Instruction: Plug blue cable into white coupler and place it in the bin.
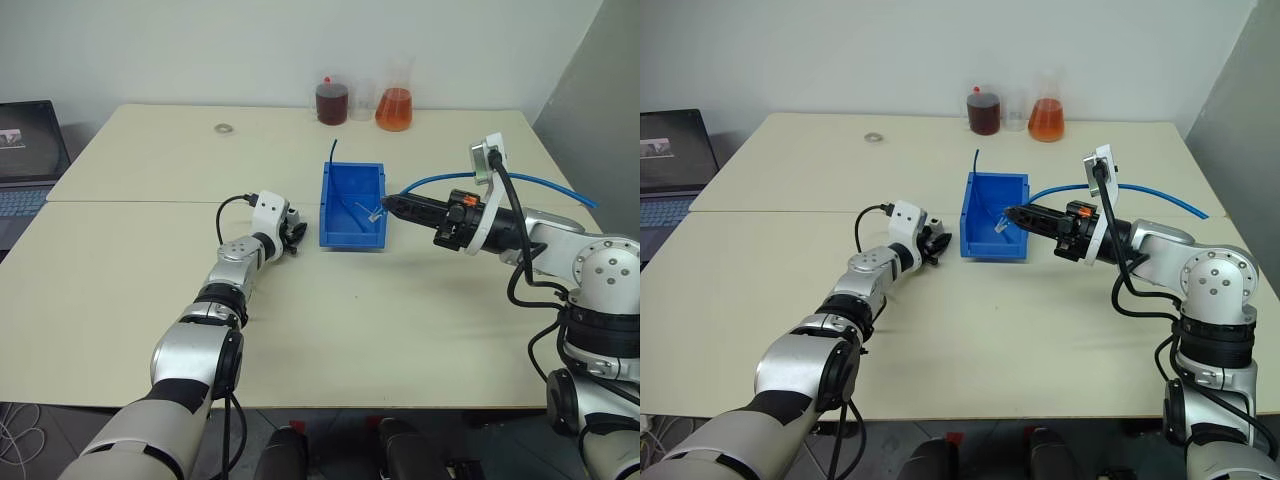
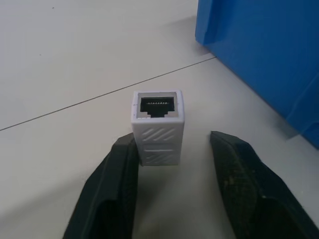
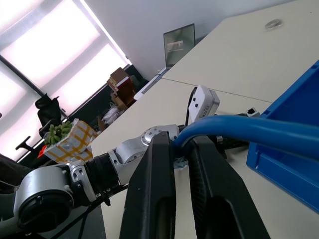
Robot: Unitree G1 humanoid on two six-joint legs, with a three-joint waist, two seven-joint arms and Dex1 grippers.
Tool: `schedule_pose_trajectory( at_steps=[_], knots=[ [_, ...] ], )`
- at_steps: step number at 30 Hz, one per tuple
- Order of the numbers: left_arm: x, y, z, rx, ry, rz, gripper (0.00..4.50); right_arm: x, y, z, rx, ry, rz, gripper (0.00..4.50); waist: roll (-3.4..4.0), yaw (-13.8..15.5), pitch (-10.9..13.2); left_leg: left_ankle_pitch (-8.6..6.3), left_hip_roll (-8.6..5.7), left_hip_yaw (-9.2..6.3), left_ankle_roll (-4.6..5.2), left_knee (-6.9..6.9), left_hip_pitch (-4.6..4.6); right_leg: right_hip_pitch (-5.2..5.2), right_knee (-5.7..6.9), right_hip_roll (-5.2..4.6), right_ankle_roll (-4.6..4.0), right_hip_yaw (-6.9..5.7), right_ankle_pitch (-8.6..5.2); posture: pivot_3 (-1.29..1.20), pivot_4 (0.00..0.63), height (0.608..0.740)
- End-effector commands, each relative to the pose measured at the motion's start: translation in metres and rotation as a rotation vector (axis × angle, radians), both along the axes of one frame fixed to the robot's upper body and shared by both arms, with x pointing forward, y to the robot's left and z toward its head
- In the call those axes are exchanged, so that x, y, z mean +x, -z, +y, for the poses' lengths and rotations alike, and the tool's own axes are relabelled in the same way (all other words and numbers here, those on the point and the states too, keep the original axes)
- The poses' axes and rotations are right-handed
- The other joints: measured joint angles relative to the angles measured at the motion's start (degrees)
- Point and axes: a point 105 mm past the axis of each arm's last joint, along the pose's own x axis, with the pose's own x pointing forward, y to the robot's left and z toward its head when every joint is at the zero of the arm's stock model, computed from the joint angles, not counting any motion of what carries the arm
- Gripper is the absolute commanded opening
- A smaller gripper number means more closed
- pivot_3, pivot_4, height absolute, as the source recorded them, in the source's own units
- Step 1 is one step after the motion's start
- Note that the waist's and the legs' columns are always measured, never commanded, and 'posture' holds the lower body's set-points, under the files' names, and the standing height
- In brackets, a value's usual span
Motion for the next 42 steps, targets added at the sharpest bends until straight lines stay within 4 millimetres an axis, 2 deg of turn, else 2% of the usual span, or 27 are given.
schedule_pose_trajectory(
  at_steps=[1, 4, 11, 14, 17, 22, 24, 27, 30, 32, 37, 42],
  knots=[
    [-0.001, 0.004, 0.012, 0.030, -0.027, 0.020, 1.31, -0.005, -0.013, -0.001, 0.027, -0.005, -0.056, 0.12, 0.00, 0.0, 0.0, 0.00, 0.00, 0.01, 0.00, 0.00, 0.00, 0.00, 0.00, 0.00, 0.00, 0.00, 0.00, 0.00, 0.150, 0.740],
    [-0.001, 0.004, 0.012, 0.032, -0.027, 0.020, 0.76, -0.004, -0.013, -0.001, 0.026, -0.005, -0.056, 0.12, 0.00, 0.0, 0.0, 0.00, 0.00, 0.01, 0.00, 0.00, 0.00, 0.00, 0.00, 0.00, 0.00, 0.00, 0.00, 0.00, 0.150, 0.740],
    [-0.001, 0.004, 0.017, 0.044, -0.040, 0.007, 0.77, -0.005, -0.013, 0.001, 0.026, -0.006, -0.056, 0.12, 0.00, 0.0, 0.0, 0.00, 0.00, 0.01, 0.00, 0.00, 0.00, 0.00, 0.00, 0.00, 0.00, 0.00, 0.00, 0.00, 0.150, 0.740],
    [-0.007, -0.018, 0.007, 0.022, 0.139, -0.063, 0.77, -0.005, -0.012, 0.001, 0.024, -0.009, -0.056, 0.12, 0.00, -0.1, 0.0, 0.00, 0.00, 0.01, 0.00, 0.00, 0.00, 0.00, 0.00, 0.00, 0.00, 0.01, 0.00, 0.00, 0.150, 0.740],
    [-0.031, -0.030, 0.007, 0.094, 0.395, -0.086, 0.77, -0.007, -0.012, 0.002, 0.017, -0.021, -0.056, 0.12, 0.01, -0.3, 0.0, 0.01, 0.02, 0.04, -0.01, -0.05, -0.03, -0.07, 0.00, 0.01, -0.02, 0.01, -0.01, 0.00, 0.150, 0.740],
    [-0.086, -0.021, 0.033, 0.222, 0.576, -0.017, 0.77, -0.010, -0.010, 0.001, 0.004, -0.036, -0.051, 0.12, 0.03, -0.9, 0.0, 0.01, 0.12, 0.06, -0.03, -0.13, -0.06, -0.13, 0.00, 0.00, -0.14, 0.03, -0.07, 0.00, 0.150, 0.740],
    [-0.113, -0.017, 0.029, 0.218, 0.650, -0.007, 0.77, -0.014, -0.008, 0.002, -0.009, -0.054, -0.047, 0.12, 0.05, -0.9, 0.0, 0.00, 0.13, 0.04, -0.02, -0.15, -0.05, -0.13, -0.01, -0.01, -0.15, 0.02, -0.08, 0.00, 0.150, 0.740],
    [-0.133, -0.014, 0.014, 0.200, 0.719, -0.025, 0.77, -0.017, -0.006, 0.004, -0.020, -0.076, -0.041, 0.12, 0.04, -0.3, 0.0, -0.01, 0.11, 0.05, -0.02, -0.10, -0.07, -0.11, -0.02, -0.07, -0.14, 0.03, -0.08, 0.00, 0.150, 0.740],
    [-0.138, -0.011, -0.019, 0.189, 0.815, -0.097, 0.77, -0.019, -0.002, 0.011, -0.039, -0.118, -0.031, 0.12, 0.04, 0.7, 0.0, 0.00, 0.09, -0.02, 0.00, 0.00, -0.06, -0.05, -0.02, -0.03, -0.10, -0.05, -0.06, 0.00, 0.150, 0.740],
    [-0.139, -0.009, -0.035, 0.183, 0.861, -0.133, 0.77, -0.021, 0.001, 0.015, -0.053, -0.143, -0.029, 0.12, 0.05, 0.8, 0.0, 0.01, 0.04, -0.01, 0.01, 0.05, -0.03, 0.03, -0.05, -0.04, -0.03, -0.04, -0.03, 0.00, 0.150, 0.740],
    [-0.149, 0.010, -0.049, 0.197, 0.971, -0.129, 0.77, -0.024, 0.013, 0.026, -0.104, -0.199, -0.041, 0.12, 0.06, -0.2, 0.0, 0.00, 0.08, 0.11, 0.02, 0.01, 0.00, -0.01, -0.11, 0.02, -0.01, 0.10, 0.00, 0.00, 0.150, 0.740],
    [-0.161, 0.030, -0.049, 0.225, 1.064, -0.082, 0.77, -0.030, 0.037, 0.033, -0.237, -0.265, -0.135, 0.12, 0.07, -0.2, 0.0, -0.01, 0.13, 0.05, 0.03, -0.05, 0.01, -0.06, -0.06, 0.08, -0.09, 0.02, -0.05, 0.00, 0.150, 0.740]
  ],
)
